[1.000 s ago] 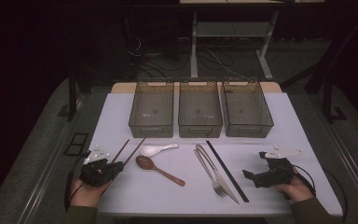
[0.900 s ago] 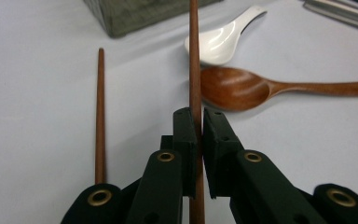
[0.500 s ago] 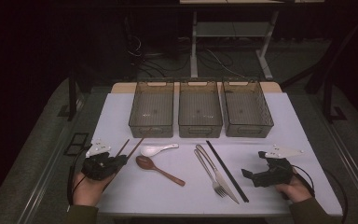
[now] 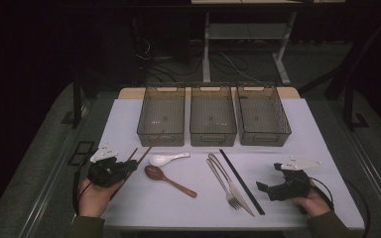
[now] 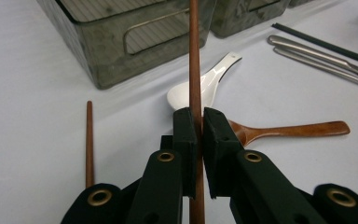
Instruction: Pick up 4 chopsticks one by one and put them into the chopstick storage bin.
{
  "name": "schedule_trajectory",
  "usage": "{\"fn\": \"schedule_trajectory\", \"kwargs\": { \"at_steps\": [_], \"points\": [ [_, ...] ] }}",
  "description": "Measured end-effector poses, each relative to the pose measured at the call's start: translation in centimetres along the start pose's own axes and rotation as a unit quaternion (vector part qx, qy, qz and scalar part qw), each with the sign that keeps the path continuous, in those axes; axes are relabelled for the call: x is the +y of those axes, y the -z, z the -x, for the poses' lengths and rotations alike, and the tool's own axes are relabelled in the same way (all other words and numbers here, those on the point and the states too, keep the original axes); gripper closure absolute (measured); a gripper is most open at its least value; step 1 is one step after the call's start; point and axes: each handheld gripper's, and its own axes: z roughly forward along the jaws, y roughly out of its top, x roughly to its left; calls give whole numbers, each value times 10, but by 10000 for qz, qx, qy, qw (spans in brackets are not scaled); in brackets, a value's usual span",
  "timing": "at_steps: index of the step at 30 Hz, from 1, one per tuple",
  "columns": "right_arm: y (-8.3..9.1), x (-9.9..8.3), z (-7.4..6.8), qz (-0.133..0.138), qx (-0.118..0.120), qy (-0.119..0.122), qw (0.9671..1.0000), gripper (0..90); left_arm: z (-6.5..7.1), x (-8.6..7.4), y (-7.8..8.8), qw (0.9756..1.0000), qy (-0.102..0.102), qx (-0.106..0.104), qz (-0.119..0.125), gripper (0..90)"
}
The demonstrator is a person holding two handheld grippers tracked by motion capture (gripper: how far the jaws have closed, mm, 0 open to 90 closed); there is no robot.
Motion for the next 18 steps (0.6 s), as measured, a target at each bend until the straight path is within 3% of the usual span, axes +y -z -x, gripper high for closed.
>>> {"fn": "schedule_trajectory", "kwargs": {
  "at_steps": [9, 18],
  "points": [
    [-1, 1, 0, 4, -34, 16, 10000, 6, 0, 13, -6, 9999, -92, -83, 113, 833],
    [-1, 1, 0, 19, -22, 2, 10000, 6, -4, 31, -17, 9996, -46, -183, 217, 833]
  ]
}}
